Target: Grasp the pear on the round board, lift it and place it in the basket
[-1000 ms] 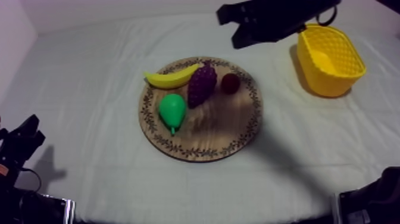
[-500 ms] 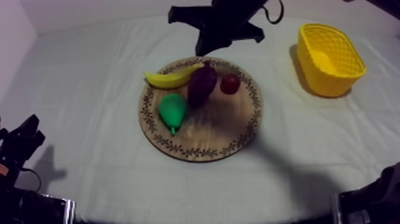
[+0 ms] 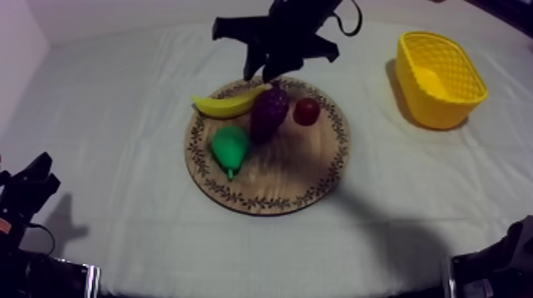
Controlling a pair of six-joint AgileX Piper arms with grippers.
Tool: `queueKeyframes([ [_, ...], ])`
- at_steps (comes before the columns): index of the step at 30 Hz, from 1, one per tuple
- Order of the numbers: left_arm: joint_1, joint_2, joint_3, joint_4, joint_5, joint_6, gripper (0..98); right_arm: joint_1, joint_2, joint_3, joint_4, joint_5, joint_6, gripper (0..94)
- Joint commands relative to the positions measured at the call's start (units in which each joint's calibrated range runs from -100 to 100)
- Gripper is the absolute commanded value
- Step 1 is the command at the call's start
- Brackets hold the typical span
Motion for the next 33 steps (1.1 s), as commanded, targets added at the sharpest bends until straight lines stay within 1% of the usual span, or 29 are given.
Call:
queueKeyframes([
  [1,0.0,-0.02,-0.05,-0.01,0.01,0.0,0.1,-0.47,0.13,0.77,0.46,-0.18,0.0,53.9],
  [3,0.0,-0.02,-0.05,-0.01,0.01,0.0,0.1,-1.02,0.47,1.32,0.64,-0.08,0.05,66.5],
  [4,0.0,-0.02,-0.05,-0.01,0.01,0.0,0.1,-1.25,0.68,1.48,0.65,0.04,0.08,71.1],
  [6,0.0,-0.02,-0.05,-0.01,0.01,0.0,0.1,-1.62,1.2,1.64,0.59,0.15,-0.07,77.0],
  [8,0.0,-0.02,-0.05,-0.01,0.01,0.0,0.1,-1.86,1.89,1.66,0.5,-0.04,-0.24,80.0],
  [13,0.0,-0.02,-0.05,-0.01,0.01,0.0,0.1,-2.24,4.59,1.1,0.15,-0.61,-0.39,82.3],
  [24,0.0,-0.02,-0.05,-0.01,0.01,0.0,0.1,-3.37,15.32,-3.96,-0.28,-0.02,-0.41,82.6],
  [33,0.0,-0.02,-0.05,-0.01,0.01,0.0,0.1,-3.23,25.41,-13.07,-1.49,4.01,0.1,82.3],
])
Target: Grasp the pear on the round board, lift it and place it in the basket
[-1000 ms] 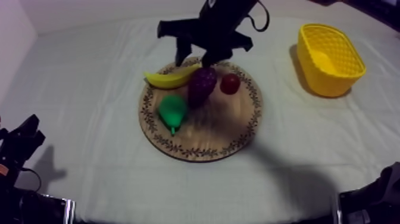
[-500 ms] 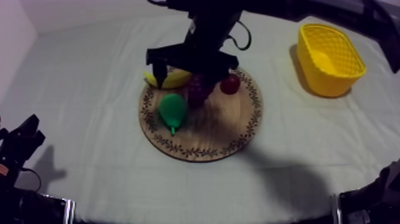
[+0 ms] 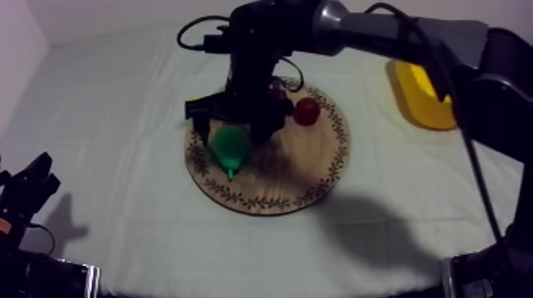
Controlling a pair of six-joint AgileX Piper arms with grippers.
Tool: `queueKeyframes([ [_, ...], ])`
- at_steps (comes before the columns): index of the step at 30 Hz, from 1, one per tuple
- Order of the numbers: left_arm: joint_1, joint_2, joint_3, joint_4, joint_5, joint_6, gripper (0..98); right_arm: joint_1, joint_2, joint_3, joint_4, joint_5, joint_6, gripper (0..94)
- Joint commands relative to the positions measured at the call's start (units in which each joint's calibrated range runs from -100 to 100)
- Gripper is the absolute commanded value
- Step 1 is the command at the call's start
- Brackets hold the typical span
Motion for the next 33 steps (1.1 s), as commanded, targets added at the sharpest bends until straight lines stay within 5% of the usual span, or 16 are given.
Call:
queueKeyframes([
  [1,0.0,-0.02,-0.05,-0.01,0.01,0.0,0.1,0.1,3.19,-2.91,-0.12,0.82,0.05,82.2],
  [11,0.0,-0.02,-0.05,-0.01,0.01,0.0,0.1,0.67,10.13,-8.89,-0.23,1.53,0.1,75.9],
  [23,0.0,-0.02,-0.05,-0.01,0.01,0.0,0.1,1.15,8.51,-7.26,-0.13,-0.06,1.23,34.8],
  [33,0.0,-0.02,-0.05,-0.01,0.01,0.0,0.1,4.88,-6.46,3.32,3.52,-1.47,2.56,36.3],
])
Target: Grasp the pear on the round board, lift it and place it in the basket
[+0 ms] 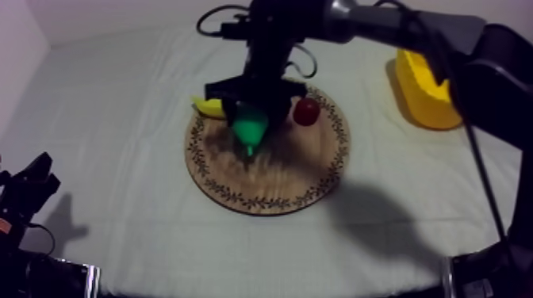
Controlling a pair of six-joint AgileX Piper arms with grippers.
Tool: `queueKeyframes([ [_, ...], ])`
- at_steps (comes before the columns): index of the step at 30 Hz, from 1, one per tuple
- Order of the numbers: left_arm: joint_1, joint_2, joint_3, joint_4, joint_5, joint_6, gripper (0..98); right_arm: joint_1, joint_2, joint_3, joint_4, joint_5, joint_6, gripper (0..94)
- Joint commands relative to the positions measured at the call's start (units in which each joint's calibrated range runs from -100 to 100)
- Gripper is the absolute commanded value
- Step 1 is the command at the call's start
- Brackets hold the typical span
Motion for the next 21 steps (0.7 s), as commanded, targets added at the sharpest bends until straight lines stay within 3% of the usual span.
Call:
queueKeyframes([
  [1,0.0,-0.02,-0.05,-0.01,0.01,0.0,0.1,1.67,-6.58,3.0,1.59,-0.33,0.15,36.6],
  [11,0.0,-0.02,-0.05,-0.01,0.01,0.0,0.1,11.69,-23.02,7.07,6.44,-0.52,1.51,38.1],
  [21,0.0,-0.02,-0.05,-0.01,0.01,0.0,0.1,21.95,-27.19,7.3,8.98,-2.18,1.88,38.1],
])
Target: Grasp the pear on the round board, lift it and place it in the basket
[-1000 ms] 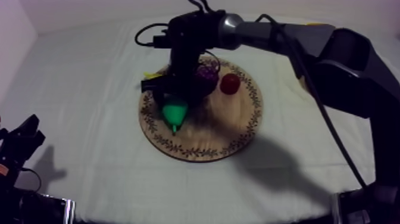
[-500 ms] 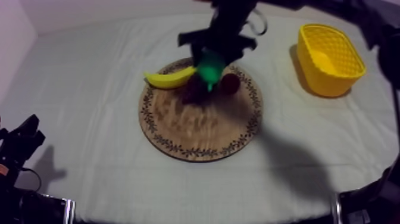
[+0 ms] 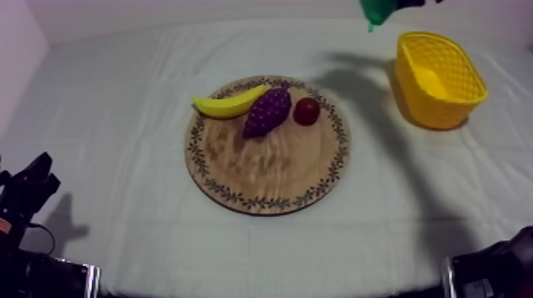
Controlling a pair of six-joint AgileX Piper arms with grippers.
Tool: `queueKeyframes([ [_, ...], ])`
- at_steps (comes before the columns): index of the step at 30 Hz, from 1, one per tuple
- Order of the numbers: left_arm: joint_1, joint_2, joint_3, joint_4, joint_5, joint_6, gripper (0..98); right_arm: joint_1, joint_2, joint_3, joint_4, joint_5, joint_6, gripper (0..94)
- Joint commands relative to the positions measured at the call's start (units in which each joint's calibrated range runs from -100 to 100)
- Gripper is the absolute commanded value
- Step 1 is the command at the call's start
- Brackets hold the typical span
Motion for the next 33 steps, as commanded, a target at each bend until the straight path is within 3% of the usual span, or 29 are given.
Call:
queueKeyframes([
  [1,0.0,-0.02,-0.05,-0.01,0.01,0.0,0.1,3.38,0.28,0.44,0.65,-0.91,-0.11,38.2],
  [14,0.0,-0.02,-0.05,-0.01,0.01,0.0,0.1,10.95,4.31,7.22,4.34,-8.9,-1.03,43.1],
  [24,0.0,-0.02,-0.05,-0.01,0.01,0.0,0.1,13.17,2.04,17.11,5.24,-18.45,0.28,65.7],
  [28,0.0,-0.02,-0.05,-0.01,0.01,0.0,0.1,13.51,-2.45,21.58,5.52,-22.05,1.03,66.1],
  [33,0.0,-0.02,-0.05,-0.01,0.01,0.0,0.1,14.25,-13.23,29.49,3.32,-26.88,4.18,57.4],
])
